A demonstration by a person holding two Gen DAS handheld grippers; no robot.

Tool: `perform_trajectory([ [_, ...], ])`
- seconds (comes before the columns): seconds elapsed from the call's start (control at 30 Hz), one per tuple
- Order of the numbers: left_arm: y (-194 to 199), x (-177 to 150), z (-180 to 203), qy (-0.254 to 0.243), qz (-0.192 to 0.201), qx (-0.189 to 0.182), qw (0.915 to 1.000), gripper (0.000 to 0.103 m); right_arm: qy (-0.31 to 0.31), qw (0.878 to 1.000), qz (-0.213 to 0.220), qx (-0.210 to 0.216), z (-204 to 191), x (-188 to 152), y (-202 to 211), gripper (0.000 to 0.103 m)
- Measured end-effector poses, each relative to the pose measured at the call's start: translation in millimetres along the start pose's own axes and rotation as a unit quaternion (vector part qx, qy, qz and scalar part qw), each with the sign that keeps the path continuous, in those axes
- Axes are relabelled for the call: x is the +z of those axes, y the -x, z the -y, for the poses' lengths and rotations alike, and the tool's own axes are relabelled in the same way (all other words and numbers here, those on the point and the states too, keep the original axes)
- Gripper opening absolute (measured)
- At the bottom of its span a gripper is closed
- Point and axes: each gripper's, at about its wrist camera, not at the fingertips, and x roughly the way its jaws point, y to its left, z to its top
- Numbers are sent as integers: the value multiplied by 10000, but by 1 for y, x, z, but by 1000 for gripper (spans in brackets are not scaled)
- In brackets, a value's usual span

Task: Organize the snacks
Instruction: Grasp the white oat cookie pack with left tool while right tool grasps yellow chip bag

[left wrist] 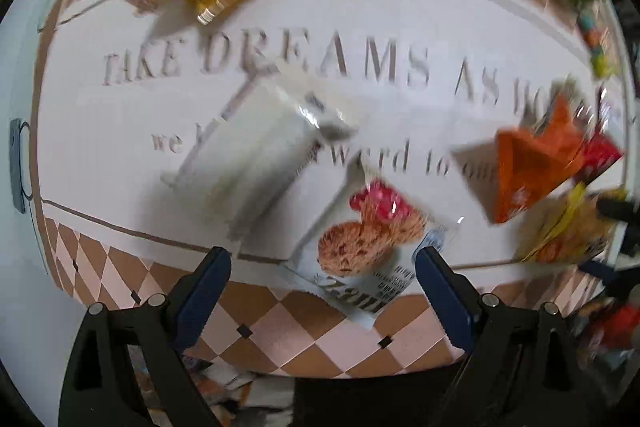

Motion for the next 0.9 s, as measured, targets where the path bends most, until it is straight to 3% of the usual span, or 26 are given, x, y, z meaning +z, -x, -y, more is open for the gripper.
perform_trajectory([
  [0.1, -3, -2, 8, -38, 42, -58, 10000, 95, -276, 9996, 73, 71, 6, 6, -7, 93],
  [0.13, -3, -3, 12, -150, 73, -4, 9999, 95, -265, 9996, 80, 6, 6, 8, -8, 82],
  [0.2, 0, -5, 22, -413, 128, 51, 9991, 95, -87, 9995, 55, -304, 2, 9, -9, 58],
  [0.27, 1, -8, 33, -666, 130, 69, 9977, 95, 310, 9972, 41, -685, -8, 10, -9, 54],
  [0.33, -1, -11, 43, -899, 106, 138, 9958, 95, 1153, 9836, 168, -1380, -31, 9, -8, 52],
  [0.47, -11, -18, 64, -1359, 27, 341, 9901, 95, 2664, 9288, 432, -2539, -77, -5, -17, 51],
  [0.57, -20, -22, 77, -1551, -42, 467, 9868, 95, 3121, 9034, 490, -2900, -95, -14, -26, 52],
  [0.67, -31, -22, 88, -1561, -110, 504, 9864, 95, 3225, 9033, 430, -2797, -103, -20, -29, 65],
  [0.7, -34, -20, 90, -1538, -101, 487, 9868, 95, 3218, 9061, 416, -2713, -104, -21, -28, 78],
  [0.73, -35, -19, 92, -1504, -80, 497, 9873, 93, 3218, 9076, 413, -2664, -104, -22, -29, 84],
  [0.8, -36, -19, 93, -1426, -74, 478, 9886, 78, 3199, 9083, 465, -2657, -100, -23, -24, 84],
  [0.9, -33, -15, 82, -1098, -84, 388, 9932, 74, 3118, 9106, 474, -2671, -85, -19, -15, 84],
])
